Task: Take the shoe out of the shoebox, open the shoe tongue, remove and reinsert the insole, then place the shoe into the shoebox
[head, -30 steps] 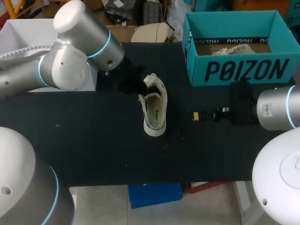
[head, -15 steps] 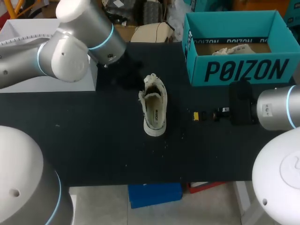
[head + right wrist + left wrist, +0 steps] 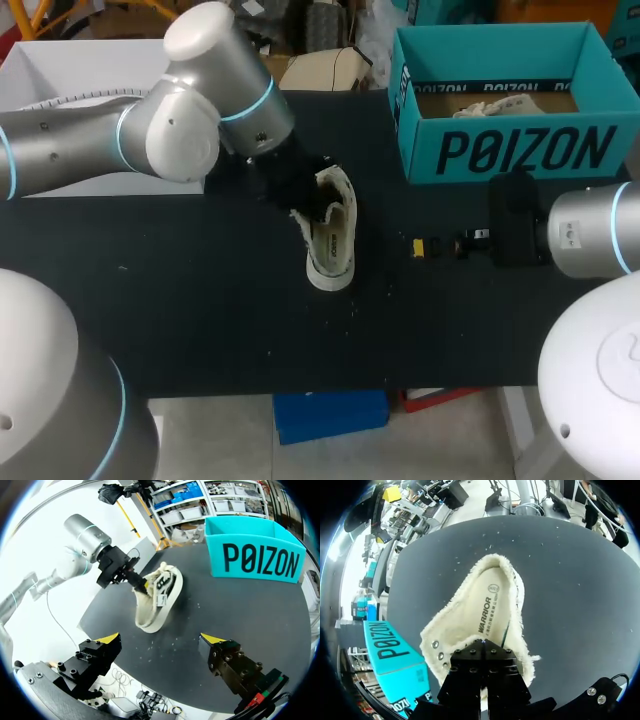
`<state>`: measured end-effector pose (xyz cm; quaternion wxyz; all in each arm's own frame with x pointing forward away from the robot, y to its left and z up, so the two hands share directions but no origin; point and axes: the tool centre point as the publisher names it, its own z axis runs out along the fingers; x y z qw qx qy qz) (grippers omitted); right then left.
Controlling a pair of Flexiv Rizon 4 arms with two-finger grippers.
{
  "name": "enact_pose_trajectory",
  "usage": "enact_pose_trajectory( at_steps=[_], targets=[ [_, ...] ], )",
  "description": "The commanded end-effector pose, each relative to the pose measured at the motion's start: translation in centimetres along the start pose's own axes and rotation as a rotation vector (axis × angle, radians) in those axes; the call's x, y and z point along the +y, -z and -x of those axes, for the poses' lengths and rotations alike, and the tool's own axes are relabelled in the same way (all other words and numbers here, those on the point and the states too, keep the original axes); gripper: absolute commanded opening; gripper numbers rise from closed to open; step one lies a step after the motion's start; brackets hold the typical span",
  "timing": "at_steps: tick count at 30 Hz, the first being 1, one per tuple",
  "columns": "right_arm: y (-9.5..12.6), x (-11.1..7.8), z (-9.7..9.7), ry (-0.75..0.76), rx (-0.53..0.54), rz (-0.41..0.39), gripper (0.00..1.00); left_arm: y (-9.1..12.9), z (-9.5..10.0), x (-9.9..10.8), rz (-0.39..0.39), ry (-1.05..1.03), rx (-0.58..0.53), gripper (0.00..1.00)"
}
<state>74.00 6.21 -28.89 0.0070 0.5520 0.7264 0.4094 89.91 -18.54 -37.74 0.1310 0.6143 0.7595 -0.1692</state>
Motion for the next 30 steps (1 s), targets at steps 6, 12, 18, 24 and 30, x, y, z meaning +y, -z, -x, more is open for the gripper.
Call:
enact_pose_trajectory(
  at_steps=[6,12,18,24,30],
  targets=[
    [0.0,0.1,0.1,-0.003,0.004,-0.008,1.00,6.3,-1.1,-2.5,-0.007,0.016,-0.005,0.00],
    [0.0,0.1,0.1,-0.003,0.004,-0.008,1.00,10.4,-3.1,-3.9,0.003,0.164,0.024,0.00],
    [0.0,0.1,0.1,-0.003,0.004,-0.008,1.00,12.7,-6.8,-4.3,0.035,0.330,0.017,0.00],
    [0.0,0.1,0.1,-0.003,0.004,-0.008,1.00,13.9,-10.2,-5.0,0.022,0.487,-0.100,0.07],
    [0.0,0.1,0.1,-0.003,0.004,-0.008,1.00,14.3,-12.6,-6.0,0.020,0.608,-0.150,0.22]
  ],
)
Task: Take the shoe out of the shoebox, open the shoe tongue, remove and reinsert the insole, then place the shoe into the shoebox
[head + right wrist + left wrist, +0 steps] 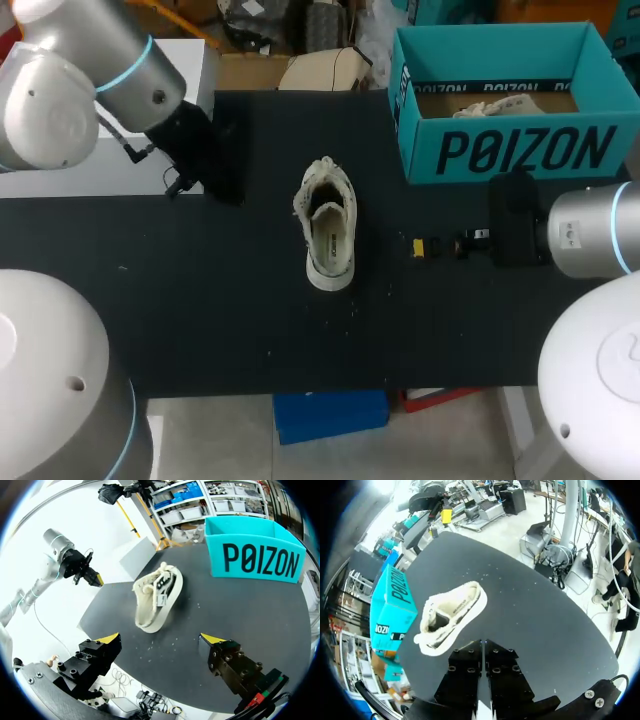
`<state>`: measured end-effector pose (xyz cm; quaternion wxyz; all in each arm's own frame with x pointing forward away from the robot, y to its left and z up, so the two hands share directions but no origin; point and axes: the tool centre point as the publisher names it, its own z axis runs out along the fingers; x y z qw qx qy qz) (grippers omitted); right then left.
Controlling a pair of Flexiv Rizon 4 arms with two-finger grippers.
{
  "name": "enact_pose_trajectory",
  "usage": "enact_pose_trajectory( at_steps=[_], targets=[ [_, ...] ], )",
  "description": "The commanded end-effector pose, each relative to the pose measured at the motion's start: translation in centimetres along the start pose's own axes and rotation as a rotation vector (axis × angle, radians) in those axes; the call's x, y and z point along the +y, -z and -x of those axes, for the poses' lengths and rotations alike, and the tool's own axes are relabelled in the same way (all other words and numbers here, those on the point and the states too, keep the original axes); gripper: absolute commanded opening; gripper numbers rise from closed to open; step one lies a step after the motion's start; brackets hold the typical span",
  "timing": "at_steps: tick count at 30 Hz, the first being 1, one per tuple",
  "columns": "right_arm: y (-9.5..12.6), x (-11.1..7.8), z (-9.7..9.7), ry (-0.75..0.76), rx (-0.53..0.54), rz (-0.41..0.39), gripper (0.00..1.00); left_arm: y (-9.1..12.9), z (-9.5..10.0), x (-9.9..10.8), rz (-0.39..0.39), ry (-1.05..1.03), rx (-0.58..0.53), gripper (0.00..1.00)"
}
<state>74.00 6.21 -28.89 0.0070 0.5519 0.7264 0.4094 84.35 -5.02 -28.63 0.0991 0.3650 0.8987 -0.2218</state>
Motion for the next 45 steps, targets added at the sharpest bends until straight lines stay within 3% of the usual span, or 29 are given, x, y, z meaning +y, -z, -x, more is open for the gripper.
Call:
enact_pose_trajectory(
  at_steps=[1,2,5,45],
  targets=[
    [0.00,0.08,0.13,-0.003,0.004,-0.008,1.00,0.83,-3.99,-0.15,0.006,0.039,-0.103,0.50],
    [0.00,0.08,0.13,-0.003,0.004,-0.008,1.00,1.04,-4.24,-0.06,0.016,0.047,-0.106,1.00],
    [0.00,0.08,0.13,-0.003,0.004,-0.008,1.00,1.50,-4.43,-0.17,0.071,-0.010,-0.129,1.00],
    [0.00,0.08,0.13,-0.003,0.004,-0.008,1.00,1.50,-4.43,-0.17,0.071,-0.010,-0.129,1.00]
  ],
)
